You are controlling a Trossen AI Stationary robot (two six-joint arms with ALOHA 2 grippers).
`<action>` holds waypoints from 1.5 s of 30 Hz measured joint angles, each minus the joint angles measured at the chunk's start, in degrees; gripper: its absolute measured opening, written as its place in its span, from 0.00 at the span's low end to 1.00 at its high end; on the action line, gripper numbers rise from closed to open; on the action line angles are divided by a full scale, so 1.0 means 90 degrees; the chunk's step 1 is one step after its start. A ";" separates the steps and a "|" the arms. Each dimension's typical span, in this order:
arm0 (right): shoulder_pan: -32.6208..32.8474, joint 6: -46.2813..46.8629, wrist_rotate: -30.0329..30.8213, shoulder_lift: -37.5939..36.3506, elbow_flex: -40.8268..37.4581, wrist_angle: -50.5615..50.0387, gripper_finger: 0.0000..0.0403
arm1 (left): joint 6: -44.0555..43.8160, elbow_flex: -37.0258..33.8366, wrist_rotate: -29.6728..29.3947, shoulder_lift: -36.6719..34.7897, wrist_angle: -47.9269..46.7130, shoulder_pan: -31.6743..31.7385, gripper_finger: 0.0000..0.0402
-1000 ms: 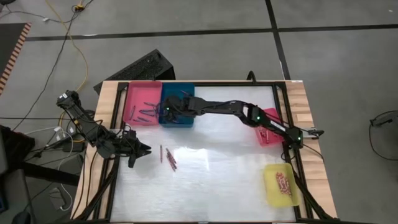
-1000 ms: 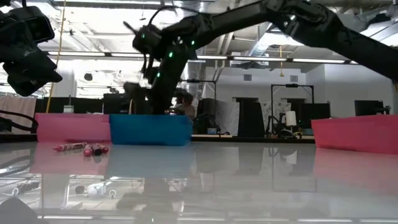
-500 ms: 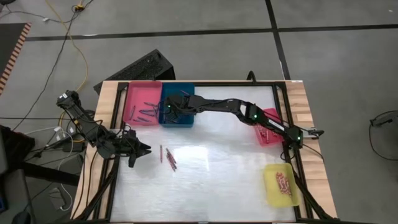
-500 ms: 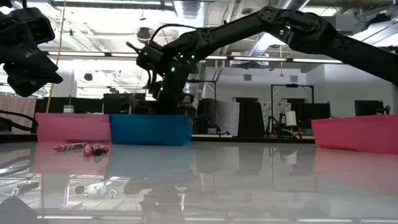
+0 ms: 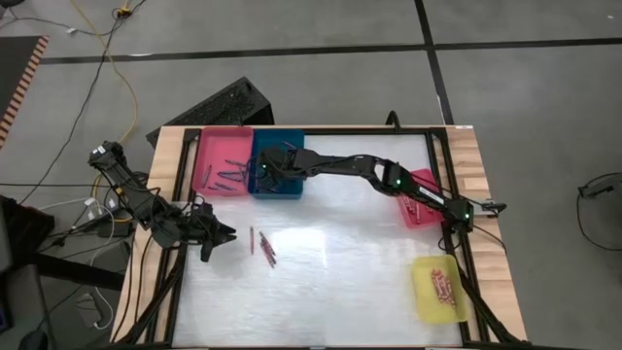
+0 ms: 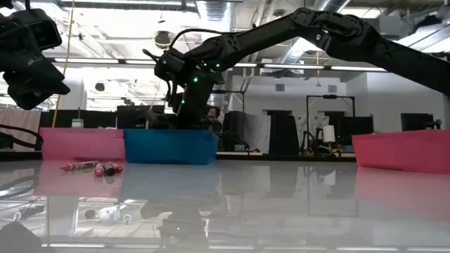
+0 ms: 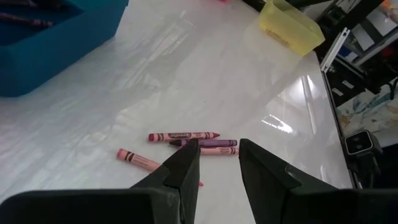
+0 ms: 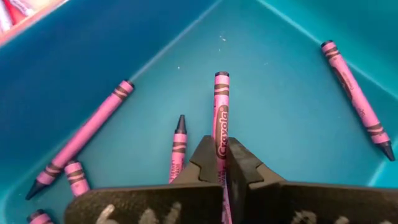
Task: Sort crayons
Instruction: Put the purple crayon into the blue bin, then put the pink crayon into the yellow bin
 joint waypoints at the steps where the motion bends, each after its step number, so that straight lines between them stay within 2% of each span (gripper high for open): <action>1: 0.0000 -0.0003 0.0000 0.0000 0.0000 -0.0008 0.03 | 0.0000 0.0000 -0.0002 0.0000 0.0000 0.0000 0.25; 10: -0.0007 0.0224 0.0017 0.0000 0.0000 -0.0044 0.04 | -0.0101 0.0000 0.0005 0.0000 0.0000 0.0000 0.25; 18: -0.0071 0.0225 -0.0020 -0.0012 0.0000 -0.0068 0.18 | -0.0109 0.0000 0.0005 0.0000 0.0000 0.0000 0.25; 24: -0.0135 -0.0214 -0.0713 -0.0237 0.0027 -0.0109 0.27 | -0.0112 0.0000 0.0005 0.0000 -0.0002 0.0000 0.25; 33: -0.0090 -0.0381 -0.1509 -0.1332 0.0049 -0.0496 0.28 | -0.0124 0.0000 0.0005 0.0000 0.0019 0.0000 0.25; 38: 0.0300 -0.0376 -0.2208 -0.1899 0.0049 -0.0999 0.28 | -0.0148 0.0000 0.0003 0.0000 0.0019 0.0000 0.25; 45: 0.1509 -0.0333 -0.2296 -0.2089 0.0041 -0.1703 0.28 | -0.0161 0.0000 0.0003 0.0000 0.0007 0.0000 0.25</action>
